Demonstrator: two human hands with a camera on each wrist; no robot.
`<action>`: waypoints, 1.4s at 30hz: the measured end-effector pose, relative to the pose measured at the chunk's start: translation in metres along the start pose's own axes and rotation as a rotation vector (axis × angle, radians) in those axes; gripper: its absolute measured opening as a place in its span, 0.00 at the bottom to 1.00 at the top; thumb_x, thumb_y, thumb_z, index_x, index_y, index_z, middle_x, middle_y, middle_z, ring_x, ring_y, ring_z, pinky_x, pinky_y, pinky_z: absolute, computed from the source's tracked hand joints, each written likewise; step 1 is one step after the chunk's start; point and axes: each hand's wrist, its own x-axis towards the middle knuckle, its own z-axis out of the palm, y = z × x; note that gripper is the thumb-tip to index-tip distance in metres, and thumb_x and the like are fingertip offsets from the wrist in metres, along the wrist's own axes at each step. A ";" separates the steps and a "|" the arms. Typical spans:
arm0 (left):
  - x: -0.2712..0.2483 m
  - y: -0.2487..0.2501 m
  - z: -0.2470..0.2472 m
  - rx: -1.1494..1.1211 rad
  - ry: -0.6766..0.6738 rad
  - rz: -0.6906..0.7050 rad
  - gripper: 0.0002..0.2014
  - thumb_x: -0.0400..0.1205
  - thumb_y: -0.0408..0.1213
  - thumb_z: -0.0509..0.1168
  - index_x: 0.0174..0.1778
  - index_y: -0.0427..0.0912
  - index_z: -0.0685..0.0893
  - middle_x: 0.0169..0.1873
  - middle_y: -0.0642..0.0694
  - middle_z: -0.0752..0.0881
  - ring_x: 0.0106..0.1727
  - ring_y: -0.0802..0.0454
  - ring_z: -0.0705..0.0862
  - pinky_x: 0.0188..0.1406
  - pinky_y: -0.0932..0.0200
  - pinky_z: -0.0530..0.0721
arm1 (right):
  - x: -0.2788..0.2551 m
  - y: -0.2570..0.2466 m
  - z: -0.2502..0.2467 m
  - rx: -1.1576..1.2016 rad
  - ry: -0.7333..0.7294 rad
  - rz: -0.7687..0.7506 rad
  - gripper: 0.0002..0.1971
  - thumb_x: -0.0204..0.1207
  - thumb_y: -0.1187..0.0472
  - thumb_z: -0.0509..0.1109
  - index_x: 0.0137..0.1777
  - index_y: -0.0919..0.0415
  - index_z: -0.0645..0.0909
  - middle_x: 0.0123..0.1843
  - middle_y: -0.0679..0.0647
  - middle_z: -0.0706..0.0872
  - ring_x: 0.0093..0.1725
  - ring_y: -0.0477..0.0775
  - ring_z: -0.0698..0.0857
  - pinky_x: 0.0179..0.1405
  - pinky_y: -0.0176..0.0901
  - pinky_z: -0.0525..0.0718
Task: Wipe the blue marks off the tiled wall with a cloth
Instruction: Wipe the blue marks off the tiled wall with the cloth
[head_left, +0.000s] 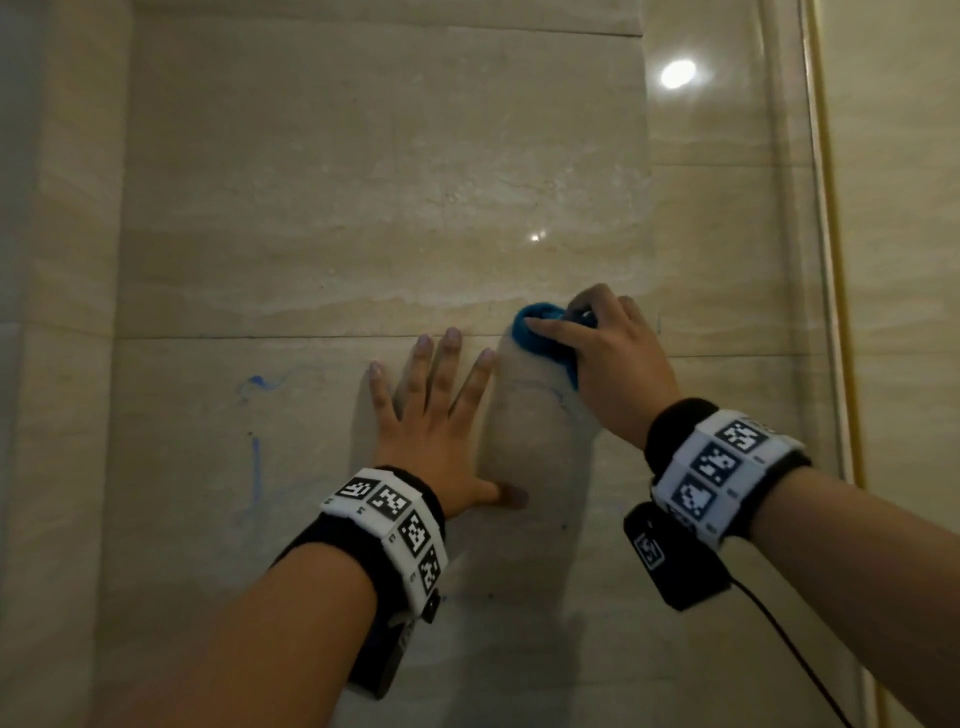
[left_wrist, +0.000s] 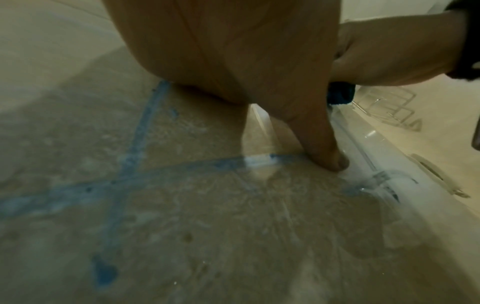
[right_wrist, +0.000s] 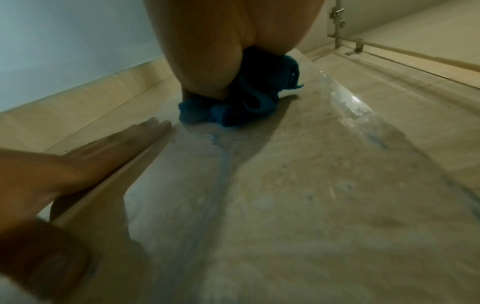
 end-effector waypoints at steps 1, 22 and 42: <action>0.000 0.000 0.000 -0.006 -0.003 0.005 0.68 0.59 0.80 0.62 0.65 0.58 0.09 0.65 0.50 0.07 0.62 0.47 0.05 0.67 0.28 0.20 | 0.001 -0.002 0.000 -0.007 -0.009 -0.030 0.22 0.71 0.75 0.72 0.63 0.55 0.85 0.57 0.66 0.78 0.49 0.71 0.78 0.50 0.60 0.81; 0.000 -0.003 0.003 -0.020 0.031 0.023 0.67 0.59 0.82 0.59 0.64 0.57 0.09 0.67 0.49 0.09 0.68 0.43 0.10 0.64 0.29 0.17 | -0.018 -0.009 0.007 -0.047 -0.044 -0.329 0.16 0.62 0.72 0.80 0.48 0.54 0.90 0.49 0.60 0.83 0.43 0.65 0.80 0.43 0.55 0.82; -0.001 0.000 0.003 -0.012 0.049 0.006 0.68 0.58 0.83 0.59 0.65 0.57 0.09 0.68 0.49 0.10 0.68 0.45 0.11 0.66 0.29 0.19 | -0.057 0.003 0.003 -0.115 -0.014 -0.213 0.16 0.76 0.65 0.63 0.60 0.57 0.85 0.49 0.64 0.79 0.38 0.64 0.76 0.37 0.53 0.81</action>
